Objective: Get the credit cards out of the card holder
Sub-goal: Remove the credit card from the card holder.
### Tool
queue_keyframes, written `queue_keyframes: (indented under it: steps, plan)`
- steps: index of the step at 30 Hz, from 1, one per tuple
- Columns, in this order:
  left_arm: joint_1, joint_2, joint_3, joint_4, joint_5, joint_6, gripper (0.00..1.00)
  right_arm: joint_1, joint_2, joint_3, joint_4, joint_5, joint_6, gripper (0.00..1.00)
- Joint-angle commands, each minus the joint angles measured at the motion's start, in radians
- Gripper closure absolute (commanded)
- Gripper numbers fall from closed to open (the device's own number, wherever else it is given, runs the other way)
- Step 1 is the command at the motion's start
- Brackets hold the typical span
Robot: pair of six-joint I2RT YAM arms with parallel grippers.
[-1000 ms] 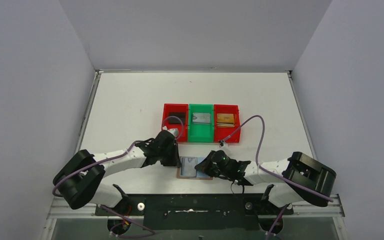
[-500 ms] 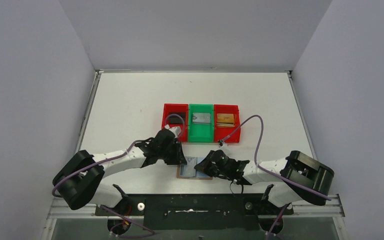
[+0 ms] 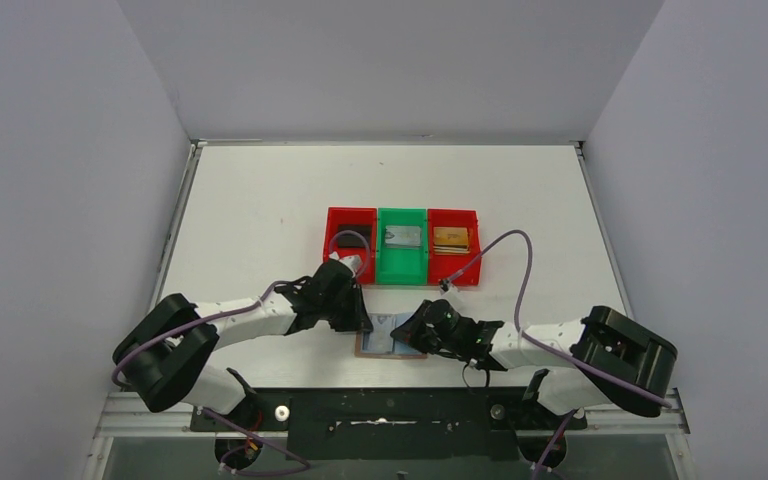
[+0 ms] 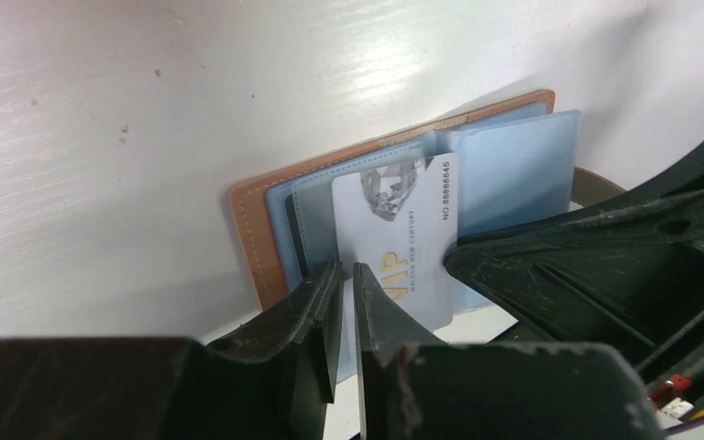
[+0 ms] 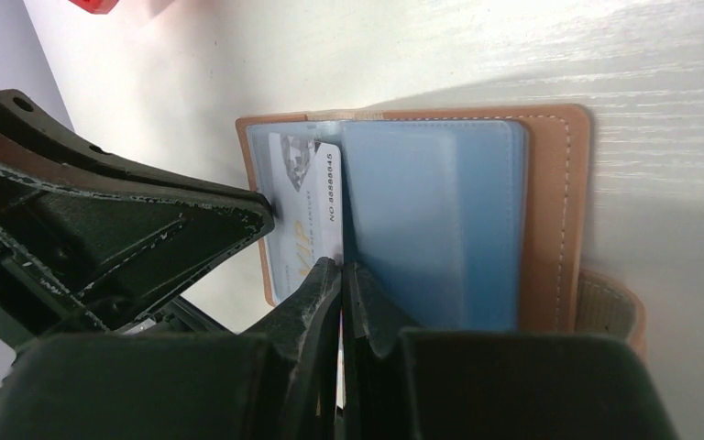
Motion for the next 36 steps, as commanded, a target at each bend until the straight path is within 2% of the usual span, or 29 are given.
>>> queue_keyframes:
  steps: [1,9,16,22,27,31,36]
  plan:
    - [0.002,0.014,-0.044,-0.106,-0.098,0.028,0.89,-0.014,-0.055,-0.011,-0.032,0.041,0.005,0.99]
    - [-0.002,0.036,-0.043,-0.113,-0.108,0.047,0.92,-0.017,-0.111,-0.050,-0.049,0.069,0.028,0.98]
    - [-0.007,0.035,-0.023,-0.115,-0.075,0.087,0.93,-0.018,-0.058,-0.070,0.060,0.048,0.046,0.76]
    - [-0.015,0.030,-0.010,-0.120,-0.073,0.095,0.93,-0.018,0.003,-0.052,0.080,0.032,0.038,0.73]
    - [-0.023,0.037,-0.009,-0.125,-0.074,0.096,0.93,-0.018,0.012,-0.051,0.092,0.032,0.033,0.83]
    - [-0.026,0.036,-0.011,-0.124,-0.077,0.091,0.93,-0.019,-0.007,-0.057,0.127,0.033,0.013,0.95]
    - [-0.027,0.023,0.009,-0.146,-0.101,0.086,0.90,-0.020,-0.031,-0.057,0.102,0.043,0.012,1.00]
